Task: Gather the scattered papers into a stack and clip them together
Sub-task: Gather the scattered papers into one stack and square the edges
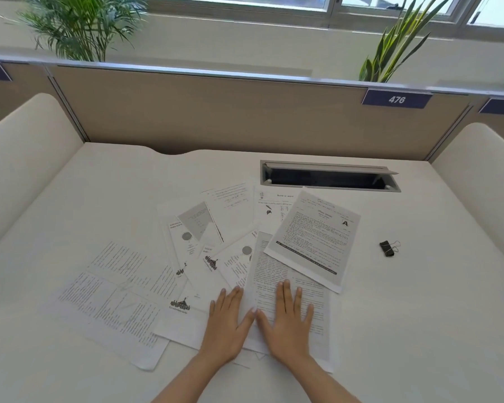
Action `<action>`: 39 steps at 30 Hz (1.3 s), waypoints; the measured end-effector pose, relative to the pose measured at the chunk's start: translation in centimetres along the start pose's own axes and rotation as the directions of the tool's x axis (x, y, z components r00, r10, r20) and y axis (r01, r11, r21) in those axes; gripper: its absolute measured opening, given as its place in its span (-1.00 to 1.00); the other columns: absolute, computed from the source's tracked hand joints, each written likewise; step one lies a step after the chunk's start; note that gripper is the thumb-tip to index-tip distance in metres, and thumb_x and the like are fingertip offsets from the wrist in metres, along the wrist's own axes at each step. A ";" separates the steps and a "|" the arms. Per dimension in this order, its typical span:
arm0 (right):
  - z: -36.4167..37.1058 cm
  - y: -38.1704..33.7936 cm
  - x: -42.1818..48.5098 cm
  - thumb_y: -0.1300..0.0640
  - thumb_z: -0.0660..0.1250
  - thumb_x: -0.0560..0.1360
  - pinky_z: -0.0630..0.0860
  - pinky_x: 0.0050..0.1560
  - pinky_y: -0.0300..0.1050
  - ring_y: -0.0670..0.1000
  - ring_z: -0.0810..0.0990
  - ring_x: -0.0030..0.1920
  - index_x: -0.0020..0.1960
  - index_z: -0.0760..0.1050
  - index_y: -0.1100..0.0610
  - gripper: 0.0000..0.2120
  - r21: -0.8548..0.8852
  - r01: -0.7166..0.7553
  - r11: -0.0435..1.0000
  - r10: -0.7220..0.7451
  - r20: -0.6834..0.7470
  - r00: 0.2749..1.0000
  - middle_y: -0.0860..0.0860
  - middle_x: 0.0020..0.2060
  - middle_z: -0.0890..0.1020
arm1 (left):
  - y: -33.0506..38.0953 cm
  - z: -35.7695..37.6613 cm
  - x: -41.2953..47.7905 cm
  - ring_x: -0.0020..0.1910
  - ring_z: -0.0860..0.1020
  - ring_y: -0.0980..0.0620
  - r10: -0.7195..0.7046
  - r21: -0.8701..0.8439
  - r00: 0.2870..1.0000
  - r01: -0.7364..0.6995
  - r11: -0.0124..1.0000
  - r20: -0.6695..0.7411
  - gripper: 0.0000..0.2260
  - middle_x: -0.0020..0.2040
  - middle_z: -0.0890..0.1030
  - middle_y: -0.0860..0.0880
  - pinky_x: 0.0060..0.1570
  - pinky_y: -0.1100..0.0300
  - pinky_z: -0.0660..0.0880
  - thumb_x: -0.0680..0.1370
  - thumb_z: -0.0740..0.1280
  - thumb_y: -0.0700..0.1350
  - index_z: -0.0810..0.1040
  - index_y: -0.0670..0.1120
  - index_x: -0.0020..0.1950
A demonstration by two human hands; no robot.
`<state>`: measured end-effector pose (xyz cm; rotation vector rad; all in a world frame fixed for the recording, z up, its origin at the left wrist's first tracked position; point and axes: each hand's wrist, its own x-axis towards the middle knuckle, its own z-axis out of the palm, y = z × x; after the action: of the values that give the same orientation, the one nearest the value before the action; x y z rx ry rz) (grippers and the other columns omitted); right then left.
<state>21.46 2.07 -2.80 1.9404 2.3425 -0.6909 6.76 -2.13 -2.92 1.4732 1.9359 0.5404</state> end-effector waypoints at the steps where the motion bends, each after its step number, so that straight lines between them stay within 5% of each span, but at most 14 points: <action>1: -0.1 0.1 0.0 -0.43 -0.17 0.48 -0.47 0.41 0.16 0.02 -0.52 0.45 0.46 -0.51 0.03 -0.16 0.019 0.012 1.000 -0.012 0.005 1.000 -0.12 0.46 -0.47 | 0.2 -0.1 0.1 0.55 -0.16 0.09 -0.006 -0.020 1.000 0.006 1.000 -0.006 -0.39 0.57 0.05 0.12 0.48 0.11 -0.25 0.59 0.06 0.25 0.05 0.00 0.57; 8: -0.6 3.0 -2.3 -0.55 -0.19 0.38 -0.60 0.37 0.00 -0.08 -0.54 0.44 0.48 -0.48 -0.10 -0.10 -0.099 0.163 0.982 -0.165 -0.013 0.986 -0.20 0.46 -0.46 | 0.4 -1.1 1.6 0.54 -0.19 -0.01 0.023 0.064 0.999 -0.021 0.998 -0.031 -0.43 0.58 0.00 0.08 0.51 0.00 -0.23 0.58 0.10 0.24 0.10 0.09 0.55; 14: -1.5 5.6 -3.7 -0.55 -0.10 0.35 -0.47 0.44 0.01 -0.10 -0.51 0.45 0.48 -0.47 -0.10 -0.05 0.035 -0.037 0.999 0.040 -0.097 0.995 -0.14 0.46 -0.48 | -1.0 -4.4 5.0 0.56 -0.16 -0.07 -0.051 0.097 0.981 0.070 0.993 -0.189 -0.28 0.59 -0.10 0.00 0.48 -0.08 -0.24 0.55 0.18 0.25 -0.05 0.01 0.58; 19: -2.1 5.9 -3.5 -0.51 0.00 0.38 -0.33 0.50 0.10 0.03 -0.38 0.52 0.51 -0.41 -0.06 -0.04 0.133 -0.259 0.957 0.274 -0.111 0.955 0.05 0.52 -0.38 | -2.1 -6.8 7.1 0.57 -0.08 -0.06 -0.097 0.137 0.982 0.120 0.983 -0.163 -0.23 0.59 -0.06 -0.01 0.49 -0.14 -0.20 0.51 0.23 0.28 -0.05 0.04 0.57; 25: -1.5 5.0 -3.6 -0.41 -0.02 0.49 -0.35 0.49 0.14 0.05 -0.39 0.51 0.51 -0.43 0.00 -0.13 0.135 -0.270 0.953 0.277 -0.039 0.960 0.09 0.52 -0.36 | -2.7 -6.1 6.5 0.55 0.02 -0.05 -0.093 0.282 0.991 0.117 0.952 -0.095 -0.24 0.59 0.02 -0.03 0.50 -0.16 -0.15 0.49 0.23 0.28 -0.01 0.05 0.57; 31: -0.8 3.5 -3.9 -0.34 -0.06 0.54 -0.37 0.48 0.12 0.07 -0.39 0.51 0.47 -0.49 0.04 -0.18 0.069 -0.201 0.977 0.205 -0.051 0.977 0.12 0.51 -0.37 | -3.3 -7.2 6.3 0.55 0.02 -0.11 -0.144 0.232 0.965 0.195 0.953 -0.220 -0.34 0.58 0.05 -0.11 0.50 -0.12 -0.14 0.59 0.11 0.19 -0.02 -0.08 0.57; 39: 0.2 1.3 -3.7 -0.29 -0.10 0.56 -0.43 0.45 0.15 -0.01 -0.47 0.46 0.47 -0.49 0.03 -0.24 0.048 -0.098 0.994 0.100 -0.049 0.994 0.06 0.53 -0.35 | -3.0 -8.4 6.4 0.33 0.30 -0.16 -0.129 0.203 0.978 0.161 0.966 -0.163 -0.35 0.43 0.33 -0.12 0.27 -0.01 0.32 0.56 0.19 0.21 0.13 -0.11 0.52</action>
<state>23.46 -1.23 -2.28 2.1018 2.2590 -0.7007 -2.27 3.57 -0.43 1.4397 2.2596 0.3937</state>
